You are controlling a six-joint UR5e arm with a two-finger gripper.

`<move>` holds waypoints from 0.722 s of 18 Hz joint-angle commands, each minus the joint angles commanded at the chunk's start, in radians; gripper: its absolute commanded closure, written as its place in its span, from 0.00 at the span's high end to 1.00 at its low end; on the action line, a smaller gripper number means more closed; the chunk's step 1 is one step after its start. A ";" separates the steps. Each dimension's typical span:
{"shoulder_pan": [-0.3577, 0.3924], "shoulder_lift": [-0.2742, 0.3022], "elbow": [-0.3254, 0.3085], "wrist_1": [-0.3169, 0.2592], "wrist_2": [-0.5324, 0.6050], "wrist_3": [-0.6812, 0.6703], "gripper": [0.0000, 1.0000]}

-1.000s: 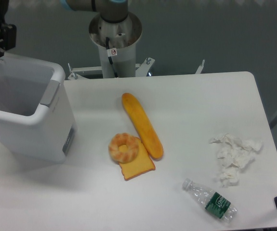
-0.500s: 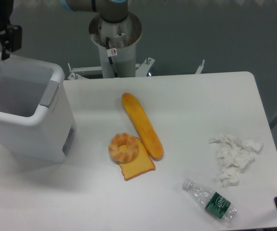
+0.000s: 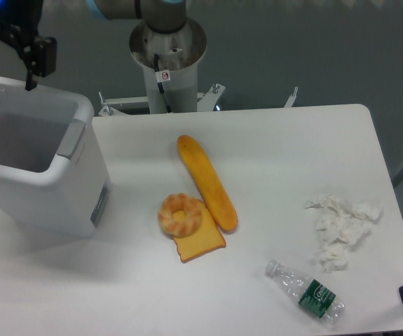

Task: Close the trash can
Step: 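Push the raised lid forward and down with the gripper to shut it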

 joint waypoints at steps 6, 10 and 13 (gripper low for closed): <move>0.055 -0.015 -0.003 0.003 -0.002 0.003 1.00; 0.078 -0.032 -0.006 0.005 0.021 0.014 1.00; 0.086 -0.064 -0.005 0.021 0.049 0.020 1.00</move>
